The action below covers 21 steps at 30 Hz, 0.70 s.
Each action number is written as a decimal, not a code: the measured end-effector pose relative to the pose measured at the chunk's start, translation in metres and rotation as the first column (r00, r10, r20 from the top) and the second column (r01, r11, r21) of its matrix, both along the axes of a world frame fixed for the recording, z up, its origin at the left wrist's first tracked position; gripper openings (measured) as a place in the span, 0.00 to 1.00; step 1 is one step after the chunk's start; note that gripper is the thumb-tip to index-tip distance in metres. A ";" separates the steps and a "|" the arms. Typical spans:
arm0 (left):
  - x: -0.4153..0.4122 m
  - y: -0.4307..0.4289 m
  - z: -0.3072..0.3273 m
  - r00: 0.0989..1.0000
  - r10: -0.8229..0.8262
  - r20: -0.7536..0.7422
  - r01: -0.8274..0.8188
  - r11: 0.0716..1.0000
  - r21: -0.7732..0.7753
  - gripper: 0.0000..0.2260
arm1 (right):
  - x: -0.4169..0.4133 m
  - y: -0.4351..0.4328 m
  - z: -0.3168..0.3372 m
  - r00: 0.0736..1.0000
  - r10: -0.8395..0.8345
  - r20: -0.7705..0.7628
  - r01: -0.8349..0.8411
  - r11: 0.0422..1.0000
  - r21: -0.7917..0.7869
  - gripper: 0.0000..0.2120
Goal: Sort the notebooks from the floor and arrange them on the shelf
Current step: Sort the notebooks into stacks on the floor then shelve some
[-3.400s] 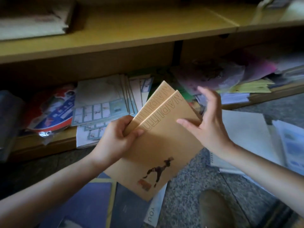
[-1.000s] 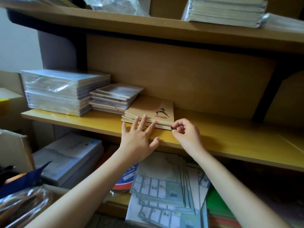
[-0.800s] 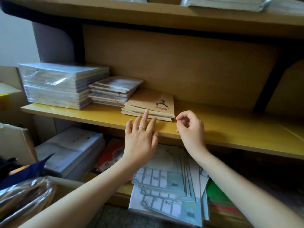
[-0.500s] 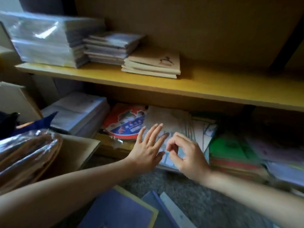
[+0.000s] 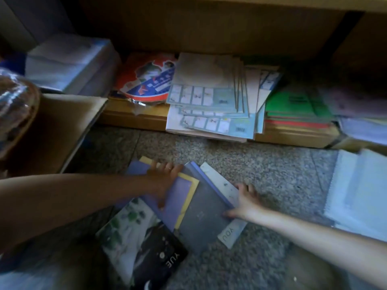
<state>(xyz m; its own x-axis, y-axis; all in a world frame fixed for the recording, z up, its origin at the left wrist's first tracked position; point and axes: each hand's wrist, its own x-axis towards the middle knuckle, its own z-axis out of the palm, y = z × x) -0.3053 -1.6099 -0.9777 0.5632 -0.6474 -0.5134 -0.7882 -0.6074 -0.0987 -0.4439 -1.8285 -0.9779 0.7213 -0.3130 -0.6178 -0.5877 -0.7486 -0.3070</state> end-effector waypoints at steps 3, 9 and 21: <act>0.002 -0.007 0.008 0.998 0.058 -0.028 -0.055 0.994 0.099 0.59 | -0.008 0.002 0.001 1.000 0.010 -0.024 -0.011 0.999 -0.051 0.52; 0.004 -0.003 -0.002 0.992 -0.123 -0.005 0.122 0.988 -0.091 0.58 | -0.001 -0.003 0.001 0.997 0.038 -0.064 -0.041 0.998 -0.052 0.53; 0.005 -0.011 0.001 0.941 -0.302 -0.153 0.314 0.948 0.058 0.56 | -0.047 0.093 -0.028 -0.243 0.777 0.581 -0.867 0.095 -0.488 0.18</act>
